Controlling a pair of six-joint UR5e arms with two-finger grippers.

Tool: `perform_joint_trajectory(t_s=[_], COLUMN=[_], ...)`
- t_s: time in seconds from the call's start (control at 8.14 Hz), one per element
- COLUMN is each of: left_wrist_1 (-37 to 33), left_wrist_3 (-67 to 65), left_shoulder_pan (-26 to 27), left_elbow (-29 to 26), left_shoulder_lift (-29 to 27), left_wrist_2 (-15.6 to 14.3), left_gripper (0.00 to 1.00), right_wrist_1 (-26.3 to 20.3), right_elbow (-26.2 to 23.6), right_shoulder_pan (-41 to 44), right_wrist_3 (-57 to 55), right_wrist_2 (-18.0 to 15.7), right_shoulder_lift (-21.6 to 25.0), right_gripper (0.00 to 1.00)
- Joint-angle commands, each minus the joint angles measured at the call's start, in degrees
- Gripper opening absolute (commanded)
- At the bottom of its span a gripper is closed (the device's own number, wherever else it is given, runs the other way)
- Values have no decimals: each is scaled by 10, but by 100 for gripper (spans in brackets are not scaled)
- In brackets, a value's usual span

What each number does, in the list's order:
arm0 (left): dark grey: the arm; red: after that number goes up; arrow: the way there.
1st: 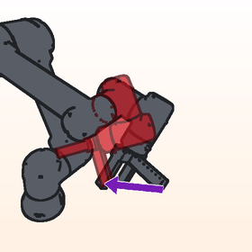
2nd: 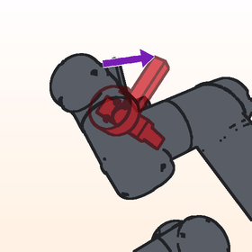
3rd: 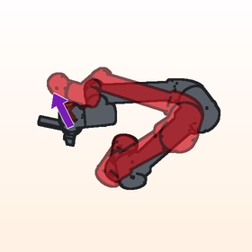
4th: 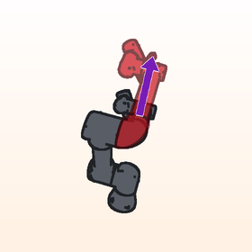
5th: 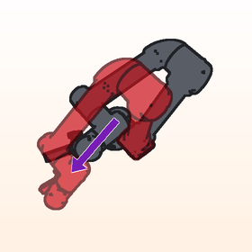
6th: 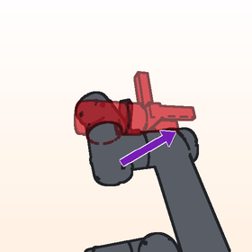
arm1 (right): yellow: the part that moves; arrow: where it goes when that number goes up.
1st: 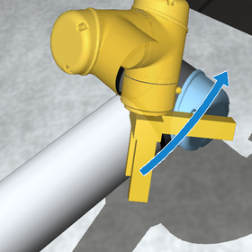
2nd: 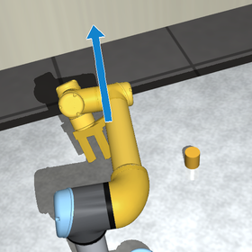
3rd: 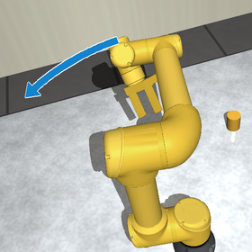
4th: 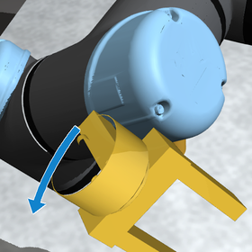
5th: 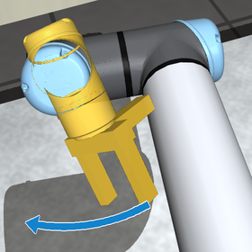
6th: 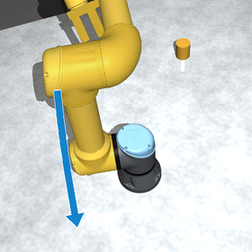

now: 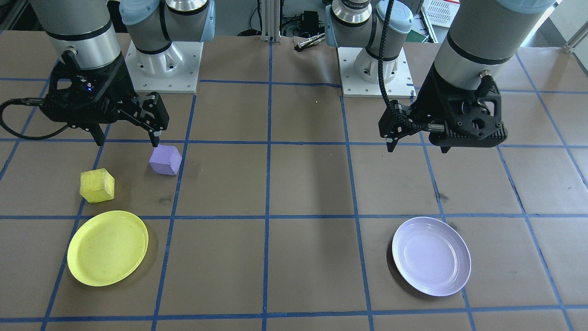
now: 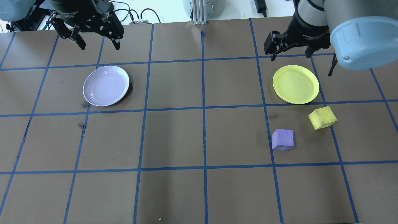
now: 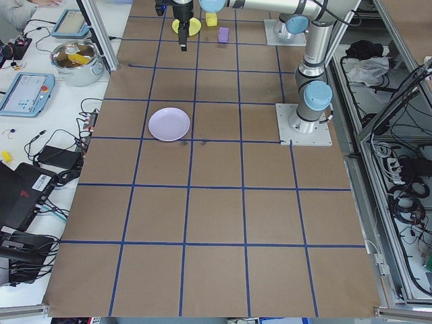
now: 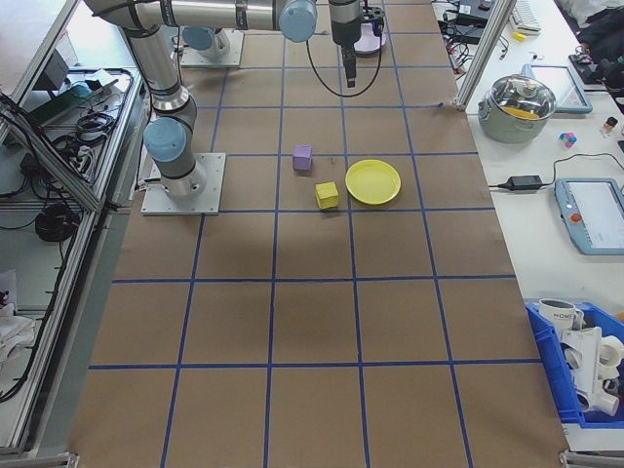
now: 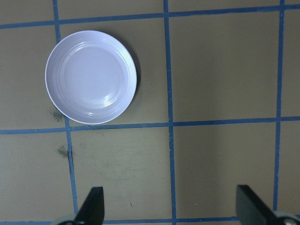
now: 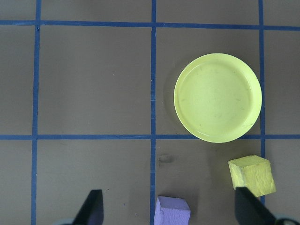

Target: Sort blocks by color into plates

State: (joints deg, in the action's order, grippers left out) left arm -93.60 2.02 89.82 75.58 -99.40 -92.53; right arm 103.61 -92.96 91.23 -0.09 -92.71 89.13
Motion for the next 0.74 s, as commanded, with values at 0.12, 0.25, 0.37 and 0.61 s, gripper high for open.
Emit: perform_joint_trajectory(t_s=[0.12,0.25,0.37,0.61], left_wrist_1=[0,0,0,0], left_wrist_3=[1,1,0,1], left_shoulder_pan=[-1,-1,-1,-1], left_elbow=[0,0,0,0], left_shoulder_lift=[1,1,1,1], left_wrist_2=[0,1,0,1], left_gripper=[100,100,100,100], right_wrist_1=[0,2,6,11], right_elbow=[-12,-16,-16,-17], right_shoulder_pan=[-4,-14,-41,-117], right_wrist_3=[1,10,46,112], right_wrist_2=[1,1,2,14], right_shoulder_lift=[-1,-13,-33,-68], right_gripper=[100,100,100,100])
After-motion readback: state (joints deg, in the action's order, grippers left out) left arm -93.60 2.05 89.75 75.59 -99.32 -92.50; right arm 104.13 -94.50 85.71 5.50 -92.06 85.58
